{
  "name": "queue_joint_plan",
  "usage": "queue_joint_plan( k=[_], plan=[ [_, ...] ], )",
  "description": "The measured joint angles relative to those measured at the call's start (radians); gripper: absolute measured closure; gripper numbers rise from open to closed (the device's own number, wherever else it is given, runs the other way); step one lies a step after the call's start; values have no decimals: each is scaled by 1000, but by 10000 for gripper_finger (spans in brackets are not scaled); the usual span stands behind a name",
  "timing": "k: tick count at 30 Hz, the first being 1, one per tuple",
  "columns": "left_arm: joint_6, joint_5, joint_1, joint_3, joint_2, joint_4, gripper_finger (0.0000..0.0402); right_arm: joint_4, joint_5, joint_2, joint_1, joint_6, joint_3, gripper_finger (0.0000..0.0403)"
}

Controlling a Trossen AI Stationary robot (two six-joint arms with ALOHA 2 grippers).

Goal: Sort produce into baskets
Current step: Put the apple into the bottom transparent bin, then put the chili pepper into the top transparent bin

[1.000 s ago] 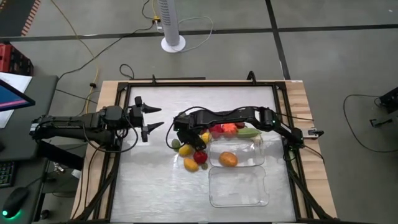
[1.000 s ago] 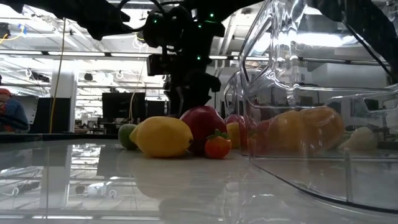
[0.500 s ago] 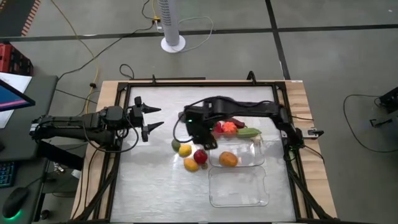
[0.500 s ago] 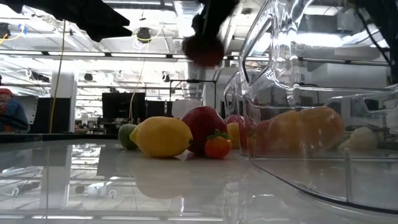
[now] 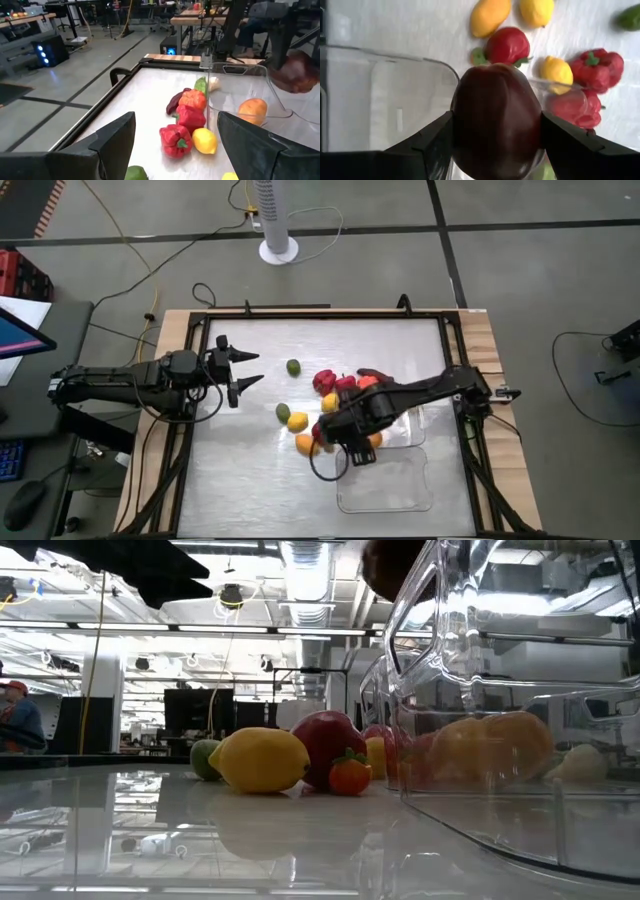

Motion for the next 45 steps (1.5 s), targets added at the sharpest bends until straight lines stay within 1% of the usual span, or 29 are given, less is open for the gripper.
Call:
queue_joint_plan(
  k=[2,6,11,13,17,20,24,28,30,34,37,41,45],
  plan=[
    [-16,1,0,0,0,-9,132,44,8,-49,7,32,-92,111],
    [-55,11,0,0,0,-25,132,182,34,-162,2,81,-319,111],
    [-91,52,-1,-9,8,-18,132,362,35,-323,3,165,-550,111],
    [-103,57,-7,-9,14,-19,132,455,20,-385,25,210,-632,111],
    [-96,56,-13,-10,39,2,132,642,-78,-475,81,331,-788,111],
    [-85,54,-13,-10,55,21,132,704,-81,-498,126,434,-871,104],
    [-80,52,-13,-10,57,24,132,706,-82,-486,155,527,-912,67],
    [-81,52,-13,-10,52,25,132,706,-105,-476,152,533,-913,21],
    [-81,52,-13,-10,52,26,132,695,-107,-485,139,524,-913,9],
    [-81,52,-13,-10,54,26,132,628,-85,-523,106,496,-913,17],
    [-81,52,-13,-10,55,26,132,522,26,-555,68,450,-913,23],
    [-86,55,-13,-10,55,26,132,438,88,-606,-41,391,-917,24],
    [-88,56,-13,-10,55,26,132,417,83,-655,-194,318,-972,24]
  ],
)
